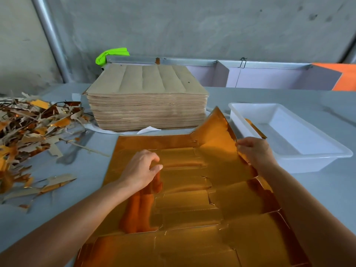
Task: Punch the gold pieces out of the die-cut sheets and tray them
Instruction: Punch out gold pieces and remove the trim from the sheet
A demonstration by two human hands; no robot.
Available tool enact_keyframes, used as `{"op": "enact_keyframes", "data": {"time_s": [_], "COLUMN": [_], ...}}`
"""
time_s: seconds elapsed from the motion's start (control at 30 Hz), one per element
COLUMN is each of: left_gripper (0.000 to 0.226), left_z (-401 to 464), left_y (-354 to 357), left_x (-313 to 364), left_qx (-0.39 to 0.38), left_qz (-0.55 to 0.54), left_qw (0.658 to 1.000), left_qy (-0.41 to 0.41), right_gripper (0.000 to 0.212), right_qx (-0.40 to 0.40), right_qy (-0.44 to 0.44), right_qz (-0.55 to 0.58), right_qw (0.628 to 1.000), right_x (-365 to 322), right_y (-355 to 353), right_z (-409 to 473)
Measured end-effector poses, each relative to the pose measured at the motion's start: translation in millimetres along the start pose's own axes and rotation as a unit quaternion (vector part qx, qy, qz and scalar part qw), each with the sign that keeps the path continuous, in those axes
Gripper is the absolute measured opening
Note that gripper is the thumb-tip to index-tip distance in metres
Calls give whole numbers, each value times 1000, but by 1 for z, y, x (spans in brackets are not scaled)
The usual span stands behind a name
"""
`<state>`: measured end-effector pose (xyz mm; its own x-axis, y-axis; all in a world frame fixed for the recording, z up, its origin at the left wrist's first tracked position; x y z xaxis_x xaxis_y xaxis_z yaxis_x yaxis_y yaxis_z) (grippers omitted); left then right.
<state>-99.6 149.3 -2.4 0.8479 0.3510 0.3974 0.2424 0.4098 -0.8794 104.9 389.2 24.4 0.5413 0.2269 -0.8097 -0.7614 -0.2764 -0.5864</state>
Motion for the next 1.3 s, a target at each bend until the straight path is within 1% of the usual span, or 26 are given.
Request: {"op": "enact_keyframes", "data": {"time_s": [0.03, 0.13, 0.2, 0.23, 0.3, 0.37, 0.4, 0.43, 0.5, 0.57, 0.6, 0.67, 0.73, 0.83, 0.9, 0.97, 1.0, 1.03, 1.1, 1.13, 1.17, 1.2, 1.23, 1.3], "left_gripper": [33, 41, 52, 59, 73, 80, 79, 73, 48, 18, 9, 7, 7, 25, 29, 22, 15, 11, 12, 11, 10, 9, 9, 10], "left_z": [5, 28, 49, 61, 84, 105, 114, 121, 130, 132, 132, 130, 127, 124, 120, 116, 114, 112, 110, 109, 108, 107, 106, 104], "left_y": [-4, -15, -21, -24, -30, -39, -45, -50, -58, -64, -66, -66, -65, -61, -61, -62, -63, -64, -66, -66, -66, -66, -67, -67], "left_x": [3, 19, 32, 39, 53, 69, 76, 82, 89, 89, 88, 85, 85, 86, 88, 88, 88, 87, 86, 86, 86, 86, 86, 88], "left_qx": [10, 43, 61, 66, 73, 89, 97, 101, 100, 104, 107, 117, 120, 112, 107, 109, 110, 109, 103, 97, 90, 82, 75, 59], "left_qz": [-7, -27, -58, -85, -154, -227, -269, -313, -383, -401, -401, -386, -363, -345, -336, -334, -345, -358, -378, -388, -393, -392, -388, -380], "left_qw": [1000, 999, 996, 994, 985, 970, 958, 944, 918, 909, 909, 914, 923, 930, 934, 934, 930, 925, 918, 915, 914, 914, 917, 921], "left_qy": [1, 8, 3, -2, -3, 10, 20, 29, 39, 44, 44, 43, 44, 52, 66, 67, 64, 60, 54, 52, 53, 56, 58, 64], "right_gripper": [12, 8, 14, 17, 20, 18, 16, 15, 14, 13, 12, 12, 7, 12, 20, 34, 35, 29, 14, 11, 14, 21, 27, 29], "right_qx": [-19, -67, -82, -91, -136, -189, -209, -223, -238, -236, -228, -206, -184, -168, -164, -165, -175, -189, -201, -201, -200, -197, -185, -117], "right_qy": [-12, -46, -60, -63, -72, -91, -96, -98, -91, -73, -61, -49, -57, -81, -100, -72, -54, -41, -39, -40, -34, -29, -37, -103], "right_qz": [27, 46, 67, 84, 135, 164, 169, 175, 192, 214, 225, 229, 201, 165, 130, 137, 163, 194, 224, 224, 222, 206, 164, 23], "right_qw": [999, 996, 993, 990, 979, 964, 959, 954, 948, 945, 945, 950, 960, 968, 973, 974, 969, 962, 953, 953, 954, 958, 968, 988], "right_x": [-6, -25, -37, -43, -53, -62, -65, -66, -65, -63, -61, -62, -70, -89, -98, -100, -99, -99, -99, -100, -100, -101, -102, -110], "right_y": [-4, -11, -15, -16, -19, -20, -21, -21, -22, -23, -24, -24, -23, -16, -8, -4, -3, -2, -1, 0, 3, 6, 8, 9], "right_z": [-1, -9, -15, -18, -24, -30, -33, -35, -35, -34, -32, -28, -25, -27, -27, -24, -23, -22, -21, -20, -20, -21, -21, -22]}}
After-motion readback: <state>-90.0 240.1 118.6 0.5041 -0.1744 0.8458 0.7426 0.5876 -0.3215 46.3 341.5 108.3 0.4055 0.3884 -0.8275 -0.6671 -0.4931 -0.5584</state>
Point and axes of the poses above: each hand's wrist, its own z-axis towards the middle knuckle, its own y-axis out of the palm, x = y × z, the point moved 6 cm from there along z, towards the middle knuckle, and after that the axes turned 9 degrees about y, right-handed, at the moved point
